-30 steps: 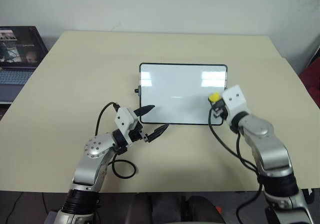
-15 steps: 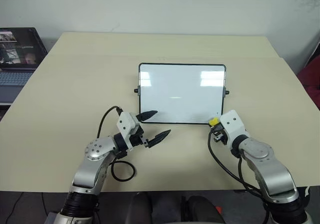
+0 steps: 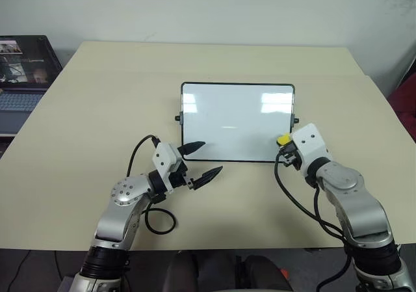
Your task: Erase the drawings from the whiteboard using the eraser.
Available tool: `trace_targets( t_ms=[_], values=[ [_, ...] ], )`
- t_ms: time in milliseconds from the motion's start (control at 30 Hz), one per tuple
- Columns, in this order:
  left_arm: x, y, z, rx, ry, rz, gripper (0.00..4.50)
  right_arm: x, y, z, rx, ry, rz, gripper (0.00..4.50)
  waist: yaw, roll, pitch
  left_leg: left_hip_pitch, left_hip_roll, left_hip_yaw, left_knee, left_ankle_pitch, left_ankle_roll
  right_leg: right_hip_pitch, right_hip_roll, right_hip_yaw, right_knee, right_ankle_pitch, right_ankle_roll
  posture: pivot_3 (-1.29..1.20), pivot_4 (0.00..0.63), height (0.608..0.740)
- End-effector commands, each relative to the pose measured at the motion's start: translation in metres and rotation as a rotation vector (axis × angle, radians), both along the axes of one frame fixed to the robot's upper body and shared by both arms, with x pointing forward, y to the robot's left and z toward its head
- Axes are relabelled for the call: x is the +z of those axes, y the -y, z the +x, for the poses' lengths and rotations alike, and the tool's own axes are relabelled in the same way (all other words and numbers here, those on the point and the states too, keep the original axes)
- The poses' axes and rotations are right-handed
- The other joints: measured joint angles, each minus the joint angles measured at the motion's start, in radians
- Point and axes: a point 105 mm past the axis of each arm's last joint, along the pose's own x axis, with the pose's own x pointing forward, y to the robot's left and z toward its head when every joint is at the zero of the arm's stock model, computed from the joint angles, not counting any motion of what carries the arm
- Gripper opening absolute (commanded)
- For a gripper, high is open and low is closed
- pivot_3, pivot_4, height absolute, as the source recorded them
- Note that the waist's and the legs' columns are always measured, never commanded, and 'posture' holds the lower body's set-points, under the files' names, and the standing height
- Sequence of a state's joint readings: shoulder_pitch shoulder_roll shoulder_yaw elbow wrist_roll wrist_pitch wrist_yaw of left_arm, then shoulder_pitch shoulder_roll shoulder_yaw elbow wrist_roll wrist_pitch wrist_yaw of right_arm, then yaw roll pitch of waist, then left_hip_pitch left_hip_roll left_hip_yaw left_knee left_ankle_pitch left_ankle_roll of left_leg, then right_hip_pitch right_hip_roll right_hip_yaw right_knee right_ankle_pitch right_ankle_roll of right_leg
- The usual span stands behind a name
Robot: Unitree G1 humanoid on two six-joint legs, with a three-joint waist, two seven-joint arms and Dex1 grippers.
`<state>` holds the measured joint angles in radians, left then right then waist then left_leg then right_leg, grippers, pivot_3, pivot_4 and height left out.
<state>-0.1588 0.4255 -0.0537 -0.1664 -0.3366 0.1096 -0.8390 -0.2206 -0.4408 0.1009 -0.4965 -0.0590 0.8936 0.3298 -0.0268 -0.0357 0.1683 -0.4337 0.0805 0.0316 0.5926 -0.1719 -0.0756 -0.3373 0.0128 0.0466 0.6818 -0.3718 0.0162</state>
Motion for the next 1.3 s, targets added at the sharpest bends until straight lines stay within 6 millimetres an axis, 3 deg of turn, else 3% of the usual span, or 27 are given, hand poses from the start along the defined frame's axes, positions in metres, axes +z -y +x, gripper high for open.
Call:
trace_targets(
  t_ms=[33,133,233,467,633,700,800,933,1067,1300],
  values=[
    [0.013,0.006,-0.006,-0.025,0.037,-0.027,4.50,-0.017,0.004,-0.009,0.012,-0.067,-0.011,1.30,-0.001,0.000,0.000,0.000,0.000,0.000,0.000,0.000,0.000,0.000,0.000,0.000,0.000,0.000,0.000,0.00,0.150,0.740],
    [0.012,0.006,-0.007,-0.032,0.032,-0.029,4.50,-0.026,0.000,-0.019,0.040,-0.119,0.000,1.30,-0.002,0.000,0.000,0.001,0.000,0.000,0.001,0.000,0.000,0.001,0.000,0.000,0.001,0.000,0.000,0.00,0.150,0.740],
    [0.013,0.007,-0.007,-0.038,0.031,-0.030,4.50,-0.022,-0.006,-0.021,0.069,-0.114,-0.005,1.30,-0.005,0.000,-0.001,0.001,0.000,0.000,0.001,0.000,0.000,0.001,0.000,0.000,0.002,0.000,0.000,0.00,0.150,0.740],
    [0.013,0.006,-0.006,-0.042,0.031,-0.028,4.50,0.045,-0.015,-0.013,0.093,0.076,0.041,1.30,-0.004,0.000,0.000,0.002,0.000,-0.001,0.002,0.000,0.000,0.000,0.001,0.000,0.006,0.000,0.000,0.00,0.150,0.740],
    [0.011,0.003,-0.003,-0.030,0.032,-0.025,4.50,0.061,-0.013,-0.008,0.087,0.129,0.058,1.30,-0.001,0.000,0.000,0.001,0.000,-0.001,0.002,0.000,0.000,0.000,0.000,0.000,0.004,0.000,0.000,0.00,0.150,0.740],
    [0.010,0.000,-0.002,-0.018,0.034,-0.027,4.50,0.058,-0.001,-0.009,0.053,0.121,0.054,1.30,-0.001,0.000,0.000,0.001,0.000,0.000,0.002,0.000,0.000,0.000,0.000,0.000,0.004,0.000,0.000,0.00,0.150,0.740],
    [0.008,-0.004,-0.003,0.008,0.037,-0.032,4.50,0.055,0.036,-0.021,-0.061,0.088,0.060,1.30,0.005,0.000,0.000,0.000,0.000,0.000,0.002,0.000,0.000,0.001,0.000,-0.001,0.001,0.000,0.000,0.00,0.150,0.740],
    [0.004,-0.003,-0.008,0.012,0.031,-0.036,4.50,0.034,0.077,-0.032,-0.190,0.021,0.050,1.30,0.008,0.000,0.000,0.000,0.000,0.000,0.001,0.000,0.000,0.001,0.000,0.000,0.000,0.000,0.000,0.00,0.150,0.740],
    [0.008,0.004,-0.007,0.002,0.037,-0.046,4.50,0.020,0.087,-0.014,-0.223,0.007,0.073,1.30,-0.009,0.001,0.000,0.002,0.000,0.000,0.001,0.000,0.000,0.002,0.000,0.001,0.003,0.000,0.000,0.00,0.150,0.740],
    [0.013,0.008,-0.005,-0.005,0.042,-0.048,4.50,0.003,0.085,0.013,-0.246,0.007,0.097,1.30,-0.006,0.001,0.000,0.003,0.000,0.000,0.002,0.001,0.001,0.001,0.001,0.001,0.007,0.000,0.000,0.00,0.150,0.740]
  ],
)
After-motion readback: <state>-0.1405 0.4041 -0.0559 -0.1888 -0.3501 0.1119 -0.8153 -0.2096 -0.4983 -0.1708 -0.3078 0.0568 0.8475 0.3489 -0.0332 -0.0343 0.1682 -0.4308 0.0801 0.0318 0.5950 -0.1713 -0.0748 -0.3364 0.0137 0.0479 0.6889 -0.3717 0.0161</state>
